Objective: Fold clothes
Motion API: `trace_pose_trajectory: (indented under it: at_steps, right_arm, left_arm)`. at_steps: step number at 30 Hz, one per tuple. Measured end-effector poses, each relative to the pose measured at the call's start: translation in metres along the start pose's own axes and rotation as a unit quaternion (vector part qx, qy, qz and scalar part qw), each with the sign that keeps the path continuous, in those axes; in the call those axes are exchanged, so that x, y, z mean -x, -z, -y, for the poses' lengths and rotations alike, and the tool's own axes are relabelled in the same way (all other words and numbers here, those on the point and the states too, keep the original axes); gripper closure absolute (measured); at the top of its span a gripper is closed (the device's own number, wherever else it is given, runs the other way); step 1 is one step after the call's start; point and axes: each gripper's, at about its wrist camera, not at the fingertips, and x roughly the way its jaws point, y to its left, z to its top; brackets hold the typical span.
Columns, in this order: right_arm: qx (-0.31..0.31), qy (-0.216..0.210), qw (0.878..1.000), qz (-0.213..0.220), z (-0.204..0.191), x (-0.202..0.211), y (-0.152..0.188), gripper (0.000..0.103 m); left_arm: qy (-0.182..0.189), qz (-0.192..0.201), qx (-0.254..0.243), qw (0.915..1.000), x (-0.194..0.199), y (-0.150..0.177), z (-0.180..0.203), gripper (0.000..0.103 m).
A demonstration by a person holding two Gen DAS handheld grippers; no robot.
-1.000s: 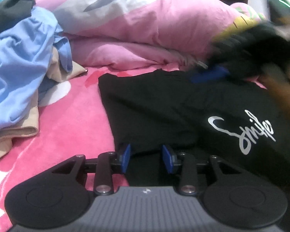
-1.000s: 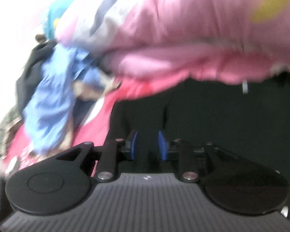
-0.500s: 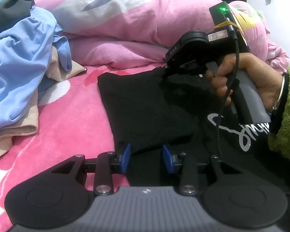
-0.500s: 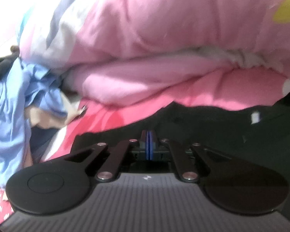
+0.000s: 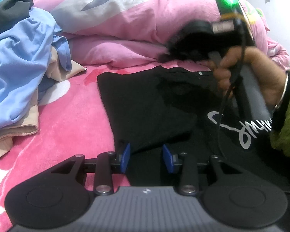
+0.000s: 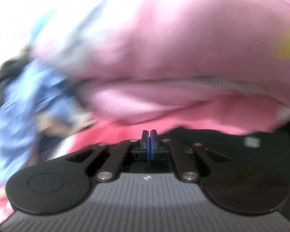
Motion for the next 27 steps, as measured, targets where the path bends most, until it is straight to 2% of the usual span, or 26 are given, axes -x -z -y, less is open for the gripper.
trace_pose_trajectory:
  at_steps: [2, 3, 6, 8, 10, 13, 16, 19, 21, 23, 24, 25, 26, 27]
  right_arm:
    - [0.042, -0.026, 0.997, -0.051, -0.020, -0.023, 0.002, 0.101]
    - [0.048, -0.020, 0.996, -0.066, -0.023, -0.036, 0.003, 0.101]
    - [0.013, 0.014, 0.997, -0.076, -0.004, -0.070, -0.001, 0.103]
    - [-0.027, 0.031, 0.998, -0.048, 0.015, -0.077, -0.010, 0.103]
    - [-0.053, 0.079, 0.995, -0.020, 0.032, -0.068, -0.020, 0.099]
    - [-0.063, 0.066, 0.996, -0.016, 0.043, -0.033, -0.025, 0.099]
    - [-0.044, -0.003, 0.997, -0.059, 0.031, 0.004, -0.013, 0.099]
    - [0.009, -0.056, 0.991, -0.125, 0.009, 0.021, 0.012, 0.099]
    - [0.033, -0.029, 0.987, -0.155, 0.007, 0.019, 0.028, 0.099]
    - [0.011, 0.020, 0.988, -0.154, 0.026, 0.020, 0.034, 0.102]
    - [-0.004, 0.033, 0.990, -0.139, 0.033, 0.028, 0.033, 0.103]
    - [-0.019, 0.044, 0.991, -0.123, 0.040, 0.037, 0.030, 0.097]
    - [-0.034, 0.055, 0.992, -0.106, 0.046, 0.047, 0.028, 0.097]
    - [-0.024, 0.041, 0.994, -0.099, 0.040, 0.056, 0.028, 0.097]
  left_arm:
    - [0.000, 0.000, 0.000, 1.0000, 0.000, 0.000, 0.000, 0.064]
    - [0.000, -0.001, 0.000, 1.0000, 0.000, 0.000, 0.000, 0.064]
    - [0.001, -0.001, 0.001, 1.0000, 0.000, 0.000, -0.001, 0.064]
    - [0.003, -0.001, 0.003, 1.0000, 0.000, 0.000, -0.002, 0.064]
    - [0.006, -0.001, 0.005, 1.0000, 0.000, 0.000, -0.003, 0.064]
    - [0.007, -0.002, 0.006, 1.0000, 0.000, 0.000, -0.004, 0.064]
    - [0.007, -0.002, 0.005, 1.0000, -0.001, 0.000, -0.003, 0.064]
    - [0.005, -0.002, 0.002, 1.0000, -0.001, 0.000, -0.002, 0.063]
    - [0.005, -0.002, 0.002, 1.0000, -0.001, 0.000, -0.002, 0.063]
    - [0.005, -0.003, 0.002, 1.0000, -0.001, 0.000, -0.002, 0.062]
    - [0.007, -0.003, 0.003, 1.0000, 0.000, 0.000, -0.002, 0.061]
    - [0.008, -0.003, 0.003, 1.0000, 0.000, 0.000, -0.003, 0.061]
    - [0.009, -0.004, 0.004, 0.9999, 0.001, 0.000, -0.003, 0.060]
    - [0.011, -0.005, 0.004, 0.9999, 0.001, 0.000, -0.003, 0.059]
